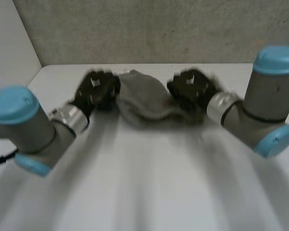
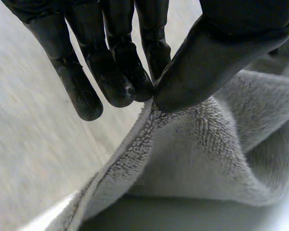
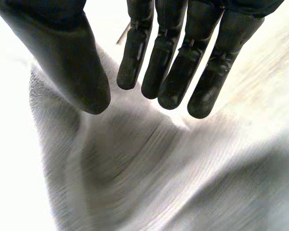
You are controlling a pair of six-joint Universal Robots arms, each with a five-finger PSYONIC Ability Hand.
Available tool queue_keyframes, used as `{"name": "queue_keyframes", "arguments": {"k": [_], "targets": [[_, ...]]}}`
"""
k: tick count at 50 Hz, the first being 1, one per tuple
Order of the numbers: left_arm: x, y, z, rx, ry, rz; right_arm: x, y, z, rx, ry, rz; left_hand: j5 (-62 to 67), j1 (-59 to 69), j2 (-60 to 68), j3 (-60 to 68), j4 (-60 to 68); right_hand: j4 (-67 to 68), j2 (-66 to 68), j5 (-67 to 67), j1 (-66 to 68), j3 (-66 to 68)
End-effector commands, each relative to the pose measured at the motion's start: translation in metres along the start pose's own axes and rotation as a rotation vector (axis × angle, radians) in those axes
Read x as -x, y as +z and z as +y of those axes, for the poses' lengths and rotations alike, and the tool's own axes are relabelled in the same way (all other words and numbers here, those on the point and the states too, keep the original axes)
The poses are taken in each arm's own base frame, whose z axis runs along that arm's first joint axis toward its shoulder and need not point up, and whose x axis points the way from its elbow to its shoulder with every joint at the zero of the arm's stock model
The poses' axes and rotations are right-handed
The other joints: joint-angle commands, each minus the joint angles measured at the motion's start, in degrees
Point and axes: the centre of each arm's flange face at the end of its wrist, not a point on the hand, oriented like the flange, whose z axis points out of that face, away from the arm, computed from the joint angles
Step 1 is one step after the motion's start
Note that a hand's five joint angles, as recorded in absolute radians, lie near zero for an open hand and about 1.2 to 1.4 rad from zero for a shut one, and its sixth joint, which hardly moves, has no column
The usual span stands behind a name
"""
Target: Fold the towel.
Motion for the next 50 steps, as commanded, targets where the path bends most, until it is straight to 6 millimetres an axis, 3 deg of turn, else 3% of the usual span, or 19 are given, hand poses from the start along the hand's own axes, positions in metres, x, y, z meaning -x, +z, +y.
{"name": "queue_keyframes", "arguments": {"k": [1,5,12,17,25,32,43,50], "targets": [[-0.018,-0.025,0.057,0.170,0.108,0.050,0.029,-0.009,0.050,0.166,0.025,-0.064,4.46,7.26,2.91,2.75,2.08,-0.97,-1.01,-0.15,-0.12,-0.45],[-0.019,-0.026,0.065,0.197,0.143,0.055,0.033,-0.014,0.061,0.214,0.038,-0.059,4.46,7.26,2.91,2.75,2.08,-0.97,-1.01,-0.15,-0.12,-0.45],[-0.017,-0.023,0.063,0.188,0.146,0.045,0.031,-0.022,0.070,0.261,0.059,-0.044,4.46,7.26,2.91,2.75,2.08,-3.32,-3.37,-2.51,-2.48,-2.80],[-0.015,-0.022,0.056,0.171,0.148,0.038,0.034,-0.032,0.072,0.301,0.104,-0.039,4.46,7.26,2.91,2.75,2.08,-15.41,-15.45,-14.59,-14.56,-14.89],[-0.013,-0.020,0.037,0.124,0.153,0.028,0.035,-0.032,0.065,0.269,0.294,0.011,4.46,7.26,2.91,2.75,2.08,-27.52,-27.56,-26.70,-26.67,-26.99],[-0.010,-0.022,0.002,0.098,0.044,0.017,0.036,-0.026,0.064,0.223,0.377,0.044,4.46,7.26,2.91,2.75,2.08,-33.94,-33.98,-33.12,-33.09,-33.42],[-0.009,-0.023,-0.012,0.143,-0.158,0.020,0.041,0.004,0.073,0.169,0.359,0.109,4.46,7.26,2.91,2.75,2.08,-30.91,-30.95,-30.09,-30.06,-30.39],[-0.007,-0.023,-0.011,0.145,-0.175,0.012,0.048,0.015,0.081,0.177,0.360,0.104,4.46,7.26,2.91,2.75,2.08,6.85,6.81,7.67,7.70,7.38]]}}
